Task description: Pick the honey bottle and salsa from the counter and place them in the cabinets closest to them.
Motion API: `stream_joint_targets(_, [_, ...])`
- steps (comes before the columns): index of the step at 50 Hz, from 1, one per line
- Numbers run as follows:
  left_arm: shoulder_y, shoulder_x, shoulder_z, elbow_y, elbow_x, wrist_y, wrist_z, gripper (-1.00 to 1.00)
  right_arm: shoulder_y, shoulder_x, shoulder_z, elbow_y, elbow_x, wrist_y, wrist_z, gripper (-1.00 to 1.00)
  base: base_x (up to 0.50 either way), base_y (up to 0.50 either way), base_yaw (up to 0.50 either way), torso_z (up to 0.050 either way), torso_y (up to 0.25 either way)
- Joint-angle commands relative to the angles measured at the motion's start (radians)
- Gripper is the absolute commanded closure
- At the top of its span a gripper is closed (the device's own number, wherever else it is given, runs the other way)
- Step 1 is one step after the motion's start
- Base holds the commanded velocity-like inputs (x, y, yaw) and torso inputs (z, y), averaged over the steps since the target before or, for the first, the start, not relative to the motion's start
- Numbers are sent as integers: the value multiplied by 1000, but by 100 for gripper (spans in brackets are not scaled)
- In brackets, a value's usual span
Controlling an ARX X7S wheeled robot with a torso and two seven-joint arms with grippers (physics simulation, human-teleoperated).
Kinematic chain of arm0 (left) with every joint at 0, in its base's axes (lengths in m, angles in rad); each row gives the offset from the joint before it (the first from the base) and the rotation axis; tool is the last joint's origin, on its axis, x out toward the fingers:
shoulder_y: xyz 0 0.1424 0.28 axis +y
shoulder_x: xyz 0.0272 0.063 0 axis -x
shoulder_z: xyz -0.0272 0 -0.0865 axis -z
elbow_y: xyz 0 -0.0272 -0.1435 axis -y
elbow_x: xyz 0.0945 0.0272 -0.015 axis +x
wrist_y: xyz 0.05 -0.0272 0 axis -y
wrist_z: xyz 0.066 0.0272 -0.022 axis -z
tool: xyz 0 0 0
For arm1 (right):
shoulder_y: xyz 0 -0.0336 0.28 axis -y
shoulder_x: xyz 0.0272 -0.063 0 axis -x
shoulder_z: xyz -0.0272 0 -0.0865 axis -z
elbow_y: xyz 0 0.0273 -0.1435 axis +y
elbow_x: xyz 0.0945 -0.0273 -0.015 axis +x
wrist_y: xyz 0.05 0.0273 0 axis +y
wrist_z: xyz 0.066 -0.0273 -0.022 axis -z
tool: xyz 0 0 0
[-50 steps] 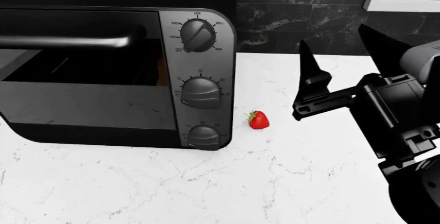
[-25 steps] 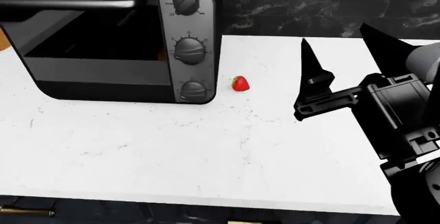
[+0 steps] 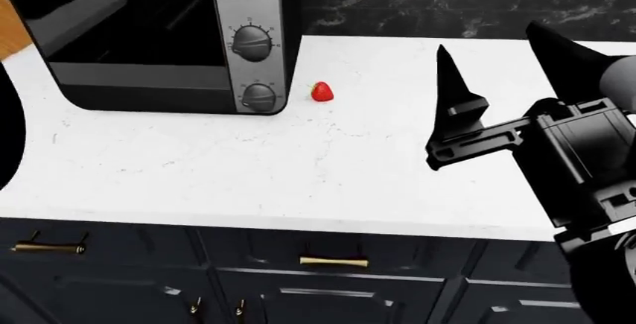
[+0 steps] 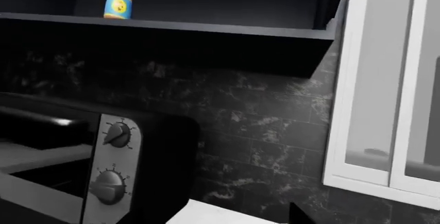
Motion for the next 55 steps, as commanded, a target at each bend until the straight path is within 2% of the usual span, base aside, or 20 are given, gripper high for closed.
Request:
stream_joint_targets(1, [160, -38, 8, 159, -25, -78, 4, -100, 32, 3, 5, -7, 13, 2, 18, -100, 0, 0, 0, 0, 0])
stream_joint_targets(16, [404, -113, 82, 300, -30, -106, 13, -100, 44, -2, 14, 6, -27, -21, 53, -100, -20, -18, 0, 0, 0])
stream_joint_targets(32, [537, -173, 112, 381, -39, -98, 23, -100, -10, -6, 6, 10, -87, -80, 43, -100, -377, -383, 0, 0, 0])
stream_joint_targets(47, [650, -226, 245, 303, 27, 42, -15, -100, -78, -18, -21, 19, -164, -165, 7, -100, -293, -454, 0, 0, -1])
stream_joint_targets(55, [709, -241, 259, 250, 34, 124, -25, -100, -96, -20, -22, 32, -190, -202, -8, -100, -193, -410, 0, 0, 0])
